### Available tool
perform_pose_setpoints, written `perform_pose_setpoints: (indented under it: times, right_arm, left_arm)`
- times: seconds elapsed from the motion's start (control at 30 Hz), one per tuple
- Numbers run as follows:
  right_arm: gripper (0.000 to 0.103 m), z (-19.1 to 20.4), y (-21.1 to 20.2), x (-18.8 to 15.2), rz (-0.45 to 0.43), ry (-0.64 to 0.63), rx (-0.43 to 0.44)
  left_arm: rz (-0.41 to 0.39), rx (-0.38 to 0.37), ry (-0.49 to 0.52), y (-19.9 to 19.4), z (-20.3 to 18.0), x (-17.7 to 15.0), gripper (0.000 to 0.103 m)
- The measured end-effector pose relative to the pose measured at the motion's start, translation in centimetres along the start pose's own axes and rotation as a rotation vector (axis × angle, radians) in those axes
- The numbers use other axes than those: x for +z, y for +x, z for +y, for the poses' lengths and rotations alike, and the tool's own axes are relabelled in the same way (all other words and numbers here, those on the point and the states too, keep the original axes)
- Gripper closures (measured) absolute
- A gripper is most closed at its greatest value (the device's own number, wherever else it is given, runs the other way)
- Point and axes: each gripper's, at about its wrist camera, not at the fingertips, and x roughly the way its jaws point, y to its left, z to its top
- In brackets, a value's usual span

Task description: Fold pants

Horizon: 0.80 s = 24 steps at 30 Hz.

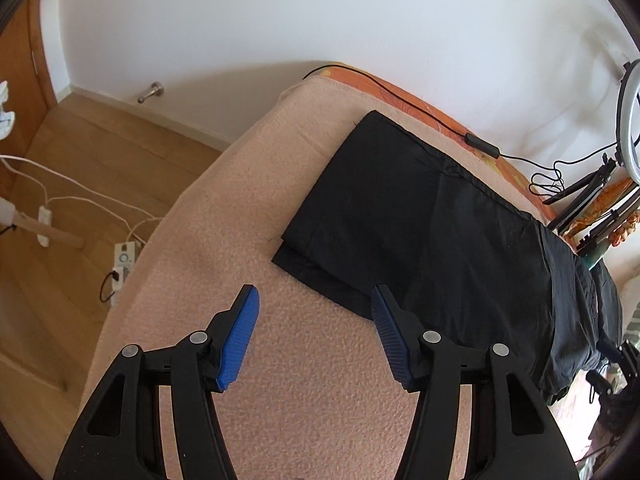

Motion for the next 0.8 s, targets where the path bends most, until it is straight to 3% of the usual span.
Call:
perform_pose_setpoints:
  times: [0.27,0.3,0.33,0.37,0.43,0.6,0.8]
  right_arm:
    - [0.052,2.0,3.2,-1.1,0.078,-0.032,-0.130]
    - [0.065,2.3,3.5,-1.2,0.084,-0.045,-0.144]
    - [0.085,2.6,3.8,-1.4,0.091,-0.054,-0.150]
    - [0.093,2.7,4.2,-1.6,0.100,-0.054,-0.146]
    - [0.098,2.9,4.6,-2.0,0.096,-0.040,-0.144]
    - [0.102,3.0,4.1,-2.8,0.068,-0.012,-0.113]
    - [0.103,1.1,3.5,-3.8,0.040,0.116,-0.055]
  left_arm:
    - [-0.014,-0.090,-0.160,0.9,0.9,-0.3,0.042]
    - [-0.020,-0.103,-0.182,0.9,1.1,-0.2,0.041]
    - [-0.023,-0.117,-0.198,0.9,1.3,-0.2,0.039]
    - [-0.025,-0.127,-0.212,0.9,1.4,-0.2,0.039]
    - [-0.026,-0.138,-0.240,1.0,1.6,-0.1,0.039]
    - [-0.032,-0.123,-0.252,1.0,1.5,0.1,0.039]
    - [-0.079,-0.084,-0.254,1.6,0.4,0.4,0.038]
